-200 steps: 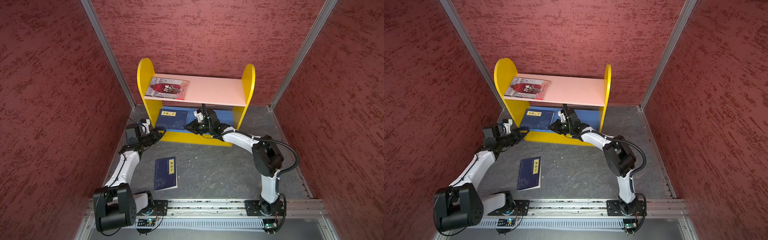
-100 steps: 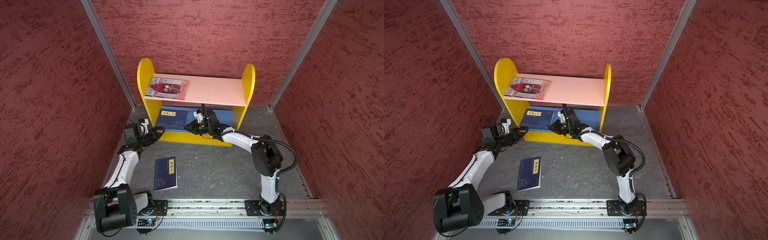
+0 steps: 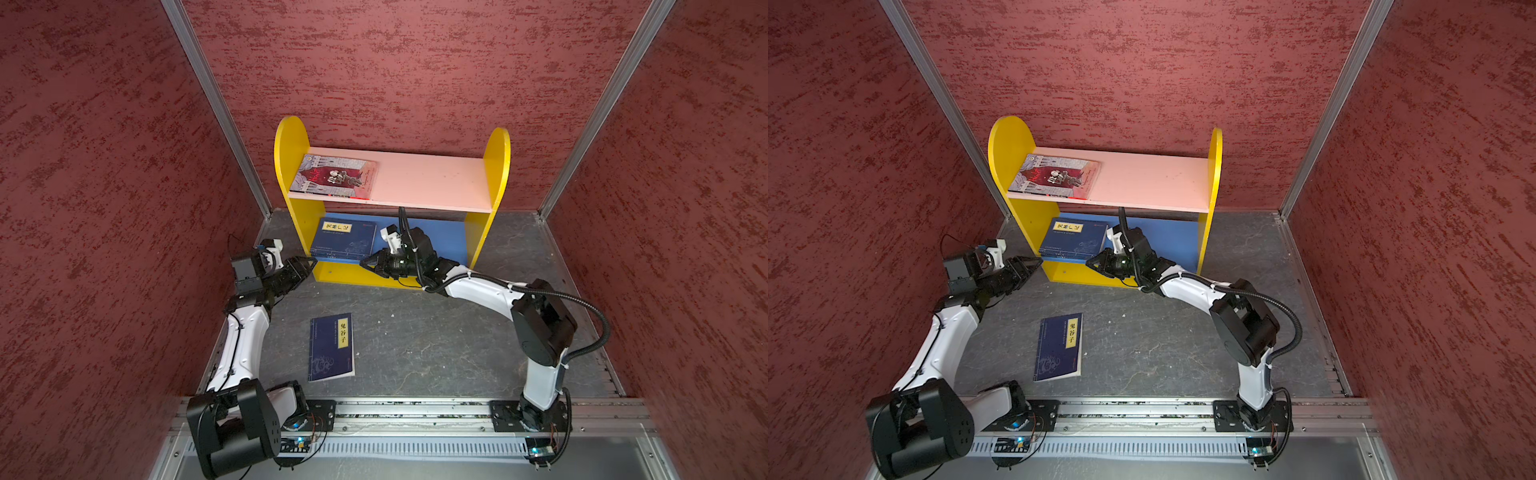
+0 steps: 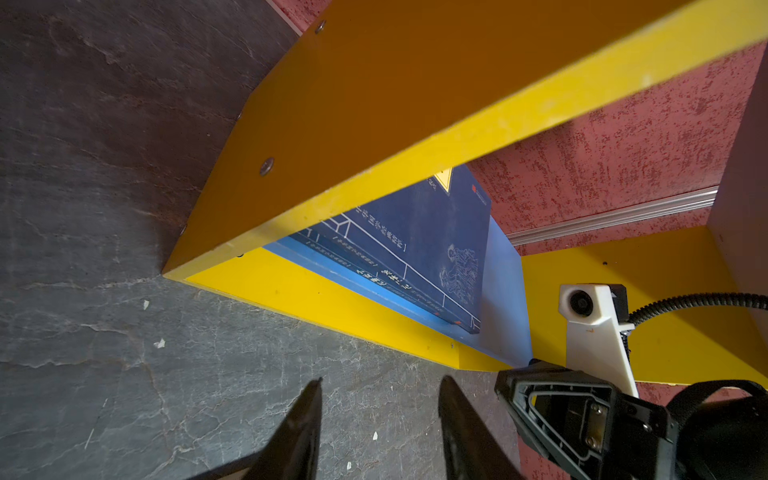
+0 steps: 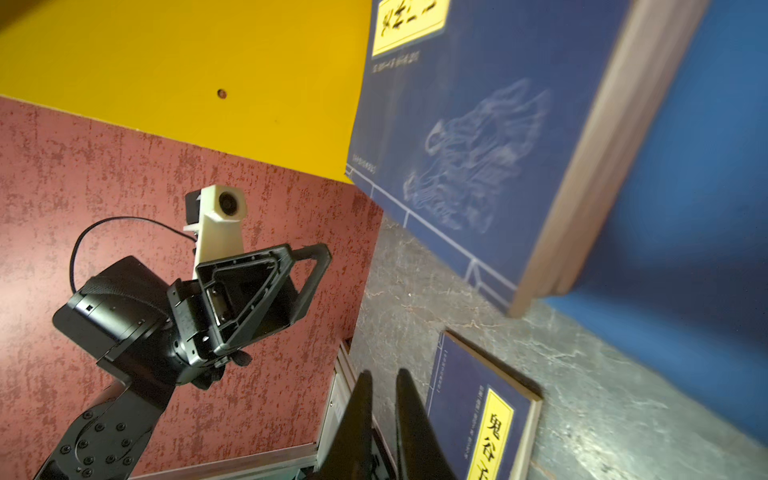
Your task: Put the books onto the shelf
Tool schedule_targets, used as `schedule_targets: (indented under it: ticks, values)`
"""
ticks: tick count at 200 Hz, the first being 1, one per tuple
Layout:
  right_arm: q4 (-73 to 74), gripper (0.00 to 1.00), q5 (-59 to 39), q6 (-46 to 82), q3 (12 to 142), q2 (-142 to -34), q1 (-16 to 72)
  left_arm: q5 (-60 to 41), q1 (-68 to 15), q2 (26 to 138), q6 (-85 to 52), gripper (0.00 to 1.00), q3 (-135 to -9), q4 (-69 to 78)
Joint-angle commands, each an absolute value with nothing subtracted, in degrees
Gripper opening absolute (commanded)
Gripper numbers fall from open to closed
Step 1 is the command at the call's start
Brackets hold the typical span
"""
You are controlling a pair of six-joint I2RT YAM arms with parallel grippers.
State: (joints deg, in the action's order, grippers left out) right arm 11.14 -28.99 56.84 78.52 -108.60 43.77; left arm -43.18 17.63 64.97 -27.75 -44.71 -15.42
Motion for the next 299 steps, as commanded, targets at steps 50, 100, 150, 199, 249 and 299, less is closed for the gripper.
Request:
schedule_targets:
  ticks: [50,100,150,199,249,299]
  values:
    - [12.4,0.15,-22.6,58.4,86.3,-114.2,47.1,-45.5,17.8,65.4,-30.8,0.49,-45.1,-12.5]
    - [8.4,0.15,-19.8,56.8,91.4,-117.9,47.5,-46.2,17.8,65.8,-31.8,0.5,-44.9,-11.5]
    - [4.5,0.15,-17.9,54.7,94.9,-120.5,47.5,-47.0,17.8,65.8,-32.6,0.51,-44.8,-10.8]
    - [1.8,0.15,-17.0,53.2,97.8,-122.3,47.5,-47.3,17.9,66.2,-33.2,0.51,-44.7,-10.3]
    - [0.6,0.16,-16.3,52.7,100.3,-124.1,47.5,-47.4,17.8,66.1,-33.5,0.52,-44.6,-10.2]
    - [0.4,0.16,-16.4,52.4,101.0,-124.4,47.5,-47.4,17.8,66.1,-33.4,0.51,-44.4,-9.9]
